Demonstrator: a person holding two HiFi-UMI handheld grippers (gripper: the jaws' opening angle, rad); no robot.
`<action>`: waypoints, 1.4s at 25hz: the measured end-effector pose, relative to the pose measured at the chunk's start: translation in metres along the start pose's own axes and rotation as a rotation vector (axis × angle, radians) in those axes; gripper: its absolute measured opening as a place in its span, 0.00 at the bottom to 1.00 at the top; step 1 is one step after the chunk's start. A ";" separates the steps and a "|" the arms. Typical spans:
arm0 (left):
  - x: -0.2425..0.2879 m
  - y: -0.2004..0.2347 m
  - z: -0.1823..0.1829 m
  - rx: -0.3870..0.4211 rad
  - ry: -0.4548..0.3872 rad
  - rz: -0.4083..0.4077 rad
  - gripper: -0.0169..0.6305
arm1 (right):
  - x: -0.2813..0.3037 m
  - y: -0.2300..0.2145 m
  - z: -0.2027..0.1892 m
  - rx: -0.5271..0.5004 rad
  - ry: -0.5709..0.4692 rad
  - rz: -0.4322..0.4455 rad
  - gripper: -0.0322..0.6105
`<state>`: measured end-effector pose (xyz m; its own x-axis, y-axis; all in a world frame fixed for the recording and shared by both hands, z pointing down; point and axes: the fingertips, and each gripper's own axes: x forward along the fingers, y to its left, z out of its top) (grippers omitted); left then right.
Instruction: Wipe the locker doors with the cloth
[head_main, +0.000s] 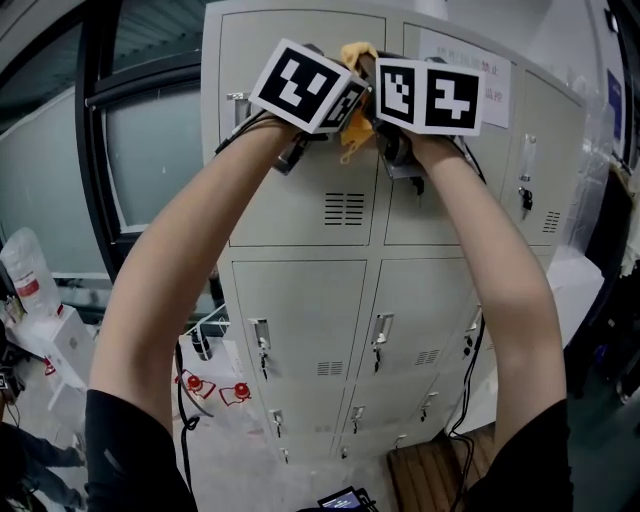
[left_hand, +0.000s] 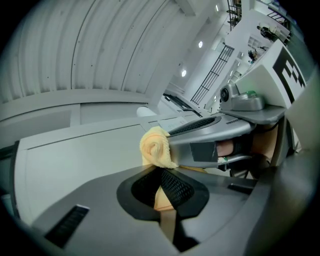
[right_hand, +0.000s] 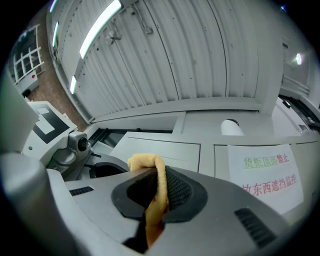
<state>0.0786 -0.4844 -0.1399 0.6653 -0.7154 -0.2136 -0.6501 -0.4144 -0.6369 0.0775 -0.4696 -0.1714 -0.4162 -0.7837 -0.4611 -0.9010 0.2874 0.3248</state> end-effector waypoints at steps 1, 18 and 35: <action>-0.007 0.005 -0.003 0.000 0.003 0.004 0.06 | 0.003 0.009 0.001 0.004 0.001 0.009 0.13; -0.131 0.093 -0.097 -0.005 0.145 0.093 0.06 | 0.058 0.177 -0.011 0.076 0.017 0.164 0.13; -0.132 0.103 -0.135 -0.052 0.152 0.101 0.06 | 0.076 0.195 -0.040 0.036 0.014 0.127 0.13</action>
<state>-0.1251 -0.5087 -0.0772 0.5352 -0.8300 -0.1573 -0.7316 -0.3622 -0.5776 -0.1254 -0.4948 -0.1102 -0.5253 -0.7476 -0.4065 -0.8453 0.4038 0.3498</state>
